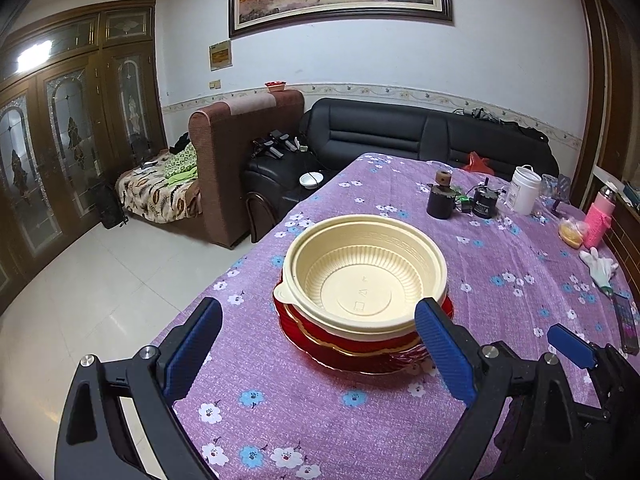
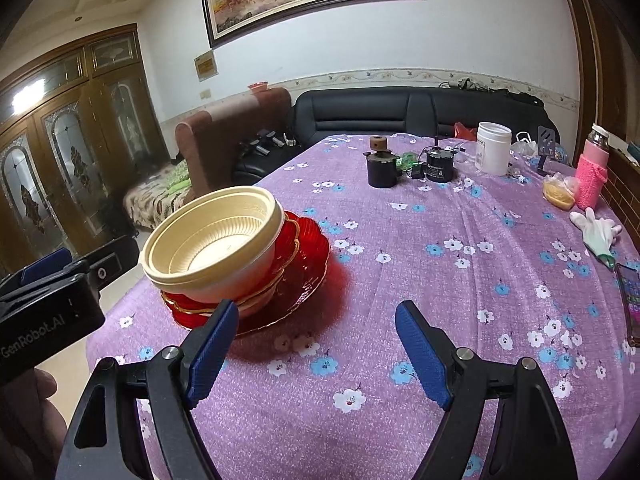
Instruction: Organize plates and bowls
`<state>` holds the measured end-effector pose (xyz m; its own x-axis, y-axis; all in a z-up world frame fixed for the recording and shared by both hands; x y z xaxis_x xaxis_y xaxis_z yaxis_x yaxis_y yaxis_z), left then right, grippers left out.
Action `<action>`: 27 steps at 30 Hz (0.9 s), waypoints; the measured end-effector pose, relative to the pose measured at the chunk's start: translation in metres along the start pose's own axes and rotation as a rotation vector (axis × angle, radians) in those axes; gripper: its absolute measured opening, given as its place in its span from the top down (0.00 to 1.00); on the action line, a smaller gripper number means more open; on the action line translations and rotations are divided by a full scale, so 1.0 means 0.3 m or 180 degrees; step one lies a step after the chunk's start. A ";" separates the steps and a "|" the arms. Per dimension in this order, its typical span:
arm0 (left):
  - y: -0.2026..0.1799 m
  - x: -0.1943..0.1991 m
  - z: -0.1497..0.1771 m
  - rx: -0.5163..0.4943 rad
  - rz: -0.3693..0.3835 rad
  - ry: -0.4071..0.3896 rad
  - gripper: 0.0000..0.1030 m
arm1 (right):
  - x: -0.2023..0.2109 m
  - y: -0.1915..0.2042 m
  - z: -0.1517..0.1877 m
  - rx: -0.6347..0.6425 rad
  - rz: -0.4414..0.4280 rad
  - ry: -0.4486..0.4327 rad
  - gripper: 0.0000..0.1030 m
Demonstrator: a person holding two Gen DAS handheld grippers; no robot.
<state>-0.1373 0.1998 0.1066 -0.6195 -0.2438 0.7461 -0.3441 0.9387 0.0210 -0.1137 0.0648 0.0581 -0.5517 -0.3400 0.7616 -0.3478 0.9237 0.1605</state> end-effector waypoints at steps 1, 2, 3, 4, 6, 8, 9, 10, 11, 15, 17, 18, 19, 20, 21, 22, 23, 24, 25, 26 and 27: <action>-0.003 0.000 0.000 -0.0004 0.0004 0.0005 0.06 | 0.001 0.001 0.001 0.0005 0.0006 0.0003 0.18; -0.003 0.000 0.003 -0.0009 0.0010 0.0009 0.06 | 0.001 0.001 0.003 0.0009 0.0015 0.0005 0.18; -0.006 0.000 0.004 -0.0017 0.0019 0.0015 0.06 | 0.003 0.001 0.004 0.0010 0.0022 0.0007 0.18; -0.007 0.000 0.006 -0.0023 0.0023 0.0018 0.06 | 0.003 0.001 0.005 0.0013 0.0029 0.0011 0.18; -0.013 -0.001 0.010 -0.0041 0.0028 0.0026 0.06 | 0.002 0.004 0.006 0.0025 0.0044 0.0022 0.18; -0.018 -0.002 0.013 -0.0056 0.0033 0.0033 0.06 | 0.000 0.008 0.009 0.0038 0.0060 0.0030 0.18; -0.019 -0.003 0.014 -0.0060 0.0035 0.0035 0.06 | 0.000 0.009 0.010 0.0044 0.0064 0.0033 0.18; -0.020 -0.003 0.014 -0.0065 0.0037 0.0037 0.06 | 0.000 0.012 0.011 0.0052 0.0069 0.0037 0.18; -0.021 -0.004 0.016 -0.0069 0.0041 0.0040 0.06 | -0.002 0.015 0.013 0.0063 0.0078 0.0041 0.18; -0.020 -0.007 0.018 -0.0070 0.0049 0.0050 0.06 | -0.005 0.025 0.015 0.0091 0.0090 0.0051 0.18; -0.018 -0.007 0.020 -0.0068 0.0055 0.0058 0.06 | -0.008 0.030 0.015 0.0110 0.0103 0.0055 0.18; -0.018 -0.009 0.021 -0.0067 0.0060 0.0065 0.06 | -0.007 0.033 0.016 0.0117 0.0105 0.0058 0.18; -0.017 -0.011 0.021 -0.0066 0.0063 0.0068 0.06 | -0.009 0.034 0.015 0.0125 0.0106 0.0062 0.18; -0.017 -0.014 0.023 -0.0067 0.0065 0.0072 0.06 | -0.011 0.038 0.016 0.0134 0.0109 0.0069 0.18; -0.017 -0.016 0.024 -0.0069 0.0068 0.0079 0.06 | -0.012 0.040 0.017 0.0138 0.0112 0.0073 0.18; -0.017 -0.019 0.024 -0.0068 0.0070 0.0085 0.06 | -0.014 0.040 0.017 0.0141 0.0113 0.0078 0.18; -0.014 -0.022 0.023 -0.0068 0.0073 0.0091 0.06 | -0.016 0.043 0.017 0.0141 0.0116 0.0085 0.18; -0.015 -0.024 0.024 -0.0067 0.0078 0.0097 0.06 | -0.018 0.043 0.018 0.0138 0.0115 0.0092 0.18; -0.014 -0.027 0.026 -0.0066 0.0085 0.0105 0.06 | -0.020 0.043 0.019 0.0135 0.0113 0.0097 0.18; -0.013 -0.030 0.027 -0.0064 0.0086 0.0111 0.06 | -0.022 0.043 0.018 0.0134 0.0113 0.0104 0.18; -0.013 -0.033 0.028 -0.0063 0.0089 0.0118 0.06 | -0.023 0.045 0.020 0.0135 0.0115 0.0110 0.18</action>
<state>-0.1360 0.1965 0.0936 -0.6019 -0.2086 0.7708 -0.3128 0.9497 0.0127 -0.1192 0.0785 0.0513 -0.5384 -0.2996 0.7876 -0.3602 0.9268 0.1063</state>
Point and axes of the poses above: each gripper's, at about its wrist camera, not at the fingertips, and x roughly against the way its jaws point, y to its left, z to its underside, the point moved 5 cm from there along -x, roughly the way its jaws point, and after that the axes turned 14 degrees about y, right-handed, at the moved point
